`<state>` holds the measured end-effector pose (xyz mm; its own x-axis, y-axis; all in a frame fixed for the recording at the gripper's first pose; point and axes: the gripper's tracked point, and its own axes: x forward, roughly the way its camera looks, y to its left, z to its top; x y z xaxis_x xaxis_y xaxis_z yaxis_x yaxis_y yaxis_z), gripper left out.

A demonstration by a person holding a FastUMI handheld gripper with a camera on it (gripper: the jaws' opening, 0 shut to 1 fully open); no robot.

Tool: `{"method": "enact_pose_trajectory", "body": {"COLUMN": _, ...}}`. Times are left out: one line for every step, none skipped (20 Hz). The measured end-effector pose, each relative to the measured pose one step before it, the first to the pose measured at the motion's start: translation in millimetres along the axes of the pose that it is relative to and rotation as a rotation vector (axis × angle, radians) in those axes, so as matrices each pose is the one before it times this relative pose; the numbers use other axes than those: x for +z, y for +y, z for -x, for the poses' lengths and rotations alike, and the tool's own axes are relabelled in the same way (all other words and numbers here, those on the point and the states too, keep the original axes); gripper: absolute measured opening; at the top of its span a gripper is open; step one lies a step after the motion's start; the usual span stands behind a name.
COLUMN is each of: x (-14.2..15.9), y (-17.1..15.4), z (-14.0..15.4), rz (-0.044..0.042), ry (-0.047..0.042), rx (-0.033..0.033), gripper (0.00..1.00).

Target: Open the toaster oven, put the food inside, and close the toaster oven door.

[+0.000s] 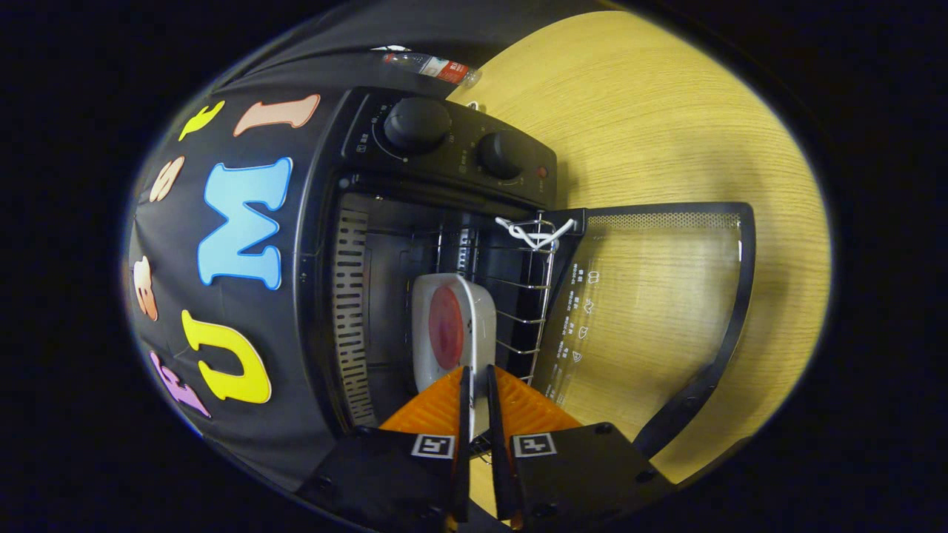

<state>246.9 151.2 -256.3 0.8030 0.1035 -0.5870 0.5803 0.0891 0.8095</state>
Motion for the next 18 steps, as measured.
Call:
{"method": "enact_pose_trajectory", "body": {"x": 0.79, "y": 2.96, "z": 4.15, "rz": 0.00363, "ry": 0.00111, "rx": 0.01382, "gripper": 0.31}}
{"method": "enact_pose_trajectory", "body": {"x": 0.64, "y": 1.74, "z": 3.2, "rz": 0.00392, "ry": 0.0014, "rx": 0.01012, "gripper": 0.47}}
{"method": "enact_pose_trajectory", "body": {"x": -0.4, "y": 0.73, "z": 3.89, "rz": 0.00749, "ry": 0.00714, "rx": 0.00503, "gripper": 0.59}}
{"method": "enact_pose_trajectory", "body": {"x": 0.29, "y": -0.61, "z": 3.52, "rz": 0.01063, "ry": 0.01161, "rx": -0.00207, "gripper": 0.72}}
{"method": "enact_pose_trajectory", "body": {"x": -3.91, "y": -0.18, "z": 5.04, "rz": 0.0178, "ry": 0.01622, "rx": -0.00064, "gripper": 0.84}}
{"method": "enact_pose_trajectory", "body": {"x": -2.68, "y": 1.28, "z": 7.02, "rz": 0.02485, "ry": 0.01164, "rx": 0.00415, "gripper": 0.96}}
{"method": "enact_pose_trajectory", "body": {"x": 1.04, "y": 2.3, "z": 6.11, "rz": 0.04551, "ry": -0.00556, "rx": 0.01427, "gripper": 0.97}}
{"method": "enact_pose_trajectory", "body": {"x": -3.93, "y": -0.2, "z": 6.22, "rz": 0.0627, "ry": 0.00724, "rx": 0.00099, "gripper": 0.97}}
{"method": "enact_pose_trajectory", "body": {"x": -5.3, "y": -0.52, "z": 6.89, "rz": 0.07673, "ry": 0.01885, "rx": -0.00402, "gripper": 0.97}}
{"method": "enact_pose_trajectory", "body": {"x": -7.84, "y": -0.33, "z": 6.53, "rz": 0.07455, "ry": 0.02804, "rx": 0.00051, "gripper": 0.97}}
{"method": "enact_pose_trajectory", "body": {"x": -5.63, "y": 0.25, "z": 6.08, "rz": 0.06544, "ry": 0.02339, "rx": 0.00237, "gripper": 0.97}}
{"method": "enact_pose_trajectory", "body": {"x": -3.0, "y": -3.44, "z": 9.1, "rz": 0.05291, "ry": 0.01762, "rx": -0.00094, "gripper": 0.97}}
{"method": "enact_pose_trajectory", "body": {"x": -6.09, "y": -2.08, "z": 6.89, "rz": 0.05929, "ry": 0.01621, "rx": -0.00704, "gripper": 0.97}}
{"method": "enact_pose_trajectory", "body": {"x": -4.27, "y": -2.22, "z": 5.72, "rz": 0.04811, "ry": 0.00933, "rx": -0.00375, "gripper": 0.97}}
{"method": "enact_pose_trajectory", "body": {"x": -4.6, "y": -1.71, "z": 4.62, "rz": 0.04409, "ry": 0.01008, "rx": -0.00173, "gripper": 0.97}}
{"method": "enact_pose_trajectory", "body": {"x": -5.21, "y": -1.78, "z": 3.0, "rz": 0.03899, "ry": 0.01436, "rx": -0.00126, "gripper": 0.97}}
{"method": "enact_pose_trajectory", "body": {"x": -7.37, "y": -2.11, "z": 4.31, "rz": 0.04468, "ry": 0.01595, "rx": -0.00481, "gripper": 0.97}}
{"method": "enact_pose_trajectory", "body": {"x": -5.65, "y": -3.66, "z": 3.98, "rz": 0.04979, "ry": 0.01404, "rx": -0.01111, "gripper": 0.97}}
